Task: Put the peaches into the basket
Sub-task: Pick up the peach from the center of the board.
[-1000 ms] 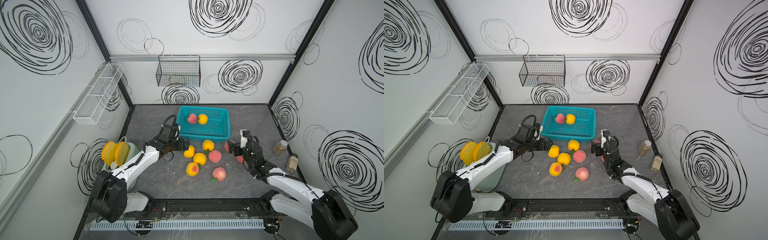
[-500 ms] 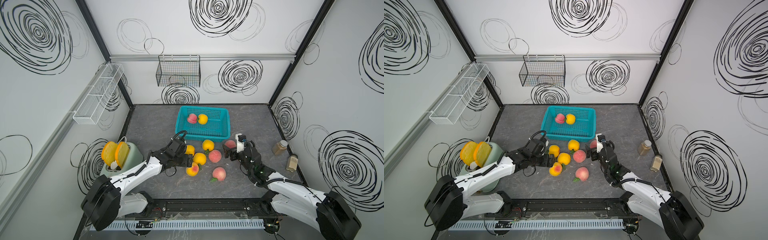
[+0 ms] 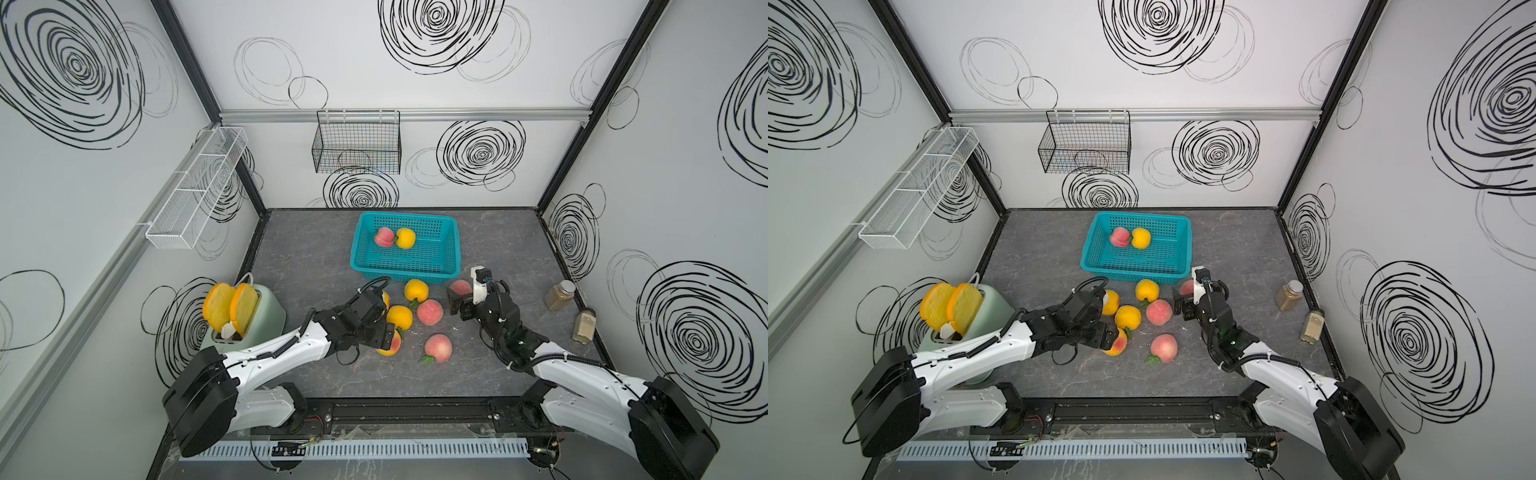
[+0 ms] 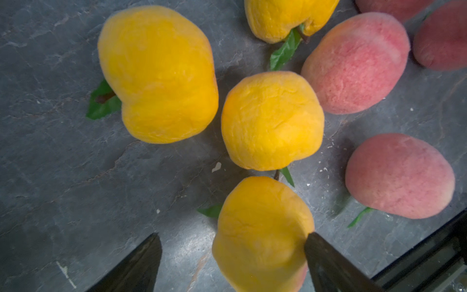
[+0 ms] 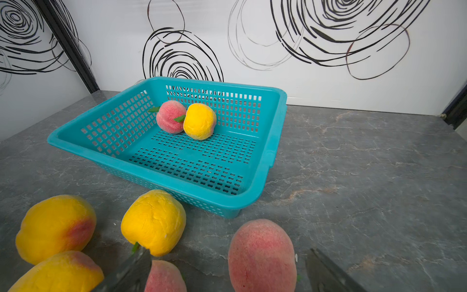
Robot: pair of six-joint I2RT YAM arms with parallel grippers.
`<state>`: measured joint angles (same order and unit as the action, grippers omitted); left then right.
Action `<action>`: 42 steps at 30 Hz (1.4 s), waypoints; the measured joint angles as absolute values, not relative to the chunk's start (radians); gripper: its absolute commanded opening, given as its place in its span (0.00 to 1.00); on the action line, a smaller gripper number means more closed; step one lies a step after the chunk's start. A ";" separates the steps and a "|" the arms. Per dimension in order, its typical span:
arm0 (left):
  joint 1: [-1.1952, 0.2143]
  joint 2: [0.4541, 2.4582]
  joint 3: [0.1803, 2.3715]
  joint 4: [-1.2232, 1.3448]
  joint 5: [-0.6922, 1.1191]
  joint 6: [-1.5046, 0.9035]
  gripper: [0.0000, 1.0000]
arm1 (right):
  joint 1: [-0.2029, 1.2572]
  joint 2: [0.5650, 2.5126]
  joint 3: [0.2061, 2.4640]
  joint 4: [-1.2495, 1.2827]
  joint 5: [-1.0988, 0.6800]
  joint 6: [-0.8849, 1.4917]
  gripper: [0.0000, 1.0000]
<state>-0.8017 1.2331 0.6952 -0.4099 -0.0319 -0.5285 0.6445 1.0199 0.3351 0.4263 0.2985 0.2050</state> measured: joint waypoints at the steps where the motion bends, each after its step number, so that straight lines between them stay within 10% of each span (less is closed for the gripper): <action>1: -0.804 1.233 0.695 -0.410 -0.032 -0.527 0.92 | 0.645 1.020 0.336 0.426 0.300 0.205 0.99; 31: -0.849 1.233 0.635 -0.373 -0.001 -0.489 0.91 | 0.645 1.091 0.369 0.411 0.340 0.194 0.99; 37: -0.848 1.258 0.636 -0.363 0.027 -0.463 0.21 | 0.645 1.091 0.374 0.410 0.356 0.194 0.99; 42: -0.848 1.230 0.636 -0.364 0.045 -0.445 0.18 | 0.645 1.092 0.375 0.410 0.363 0.194 0.99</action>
<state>-0.8478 1.2304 0.6361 -0.3645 0.0452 -0.4454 0.6445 1.0920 0.3748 0.4103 0.3630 0.1940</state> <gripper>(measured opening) 0.274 0.991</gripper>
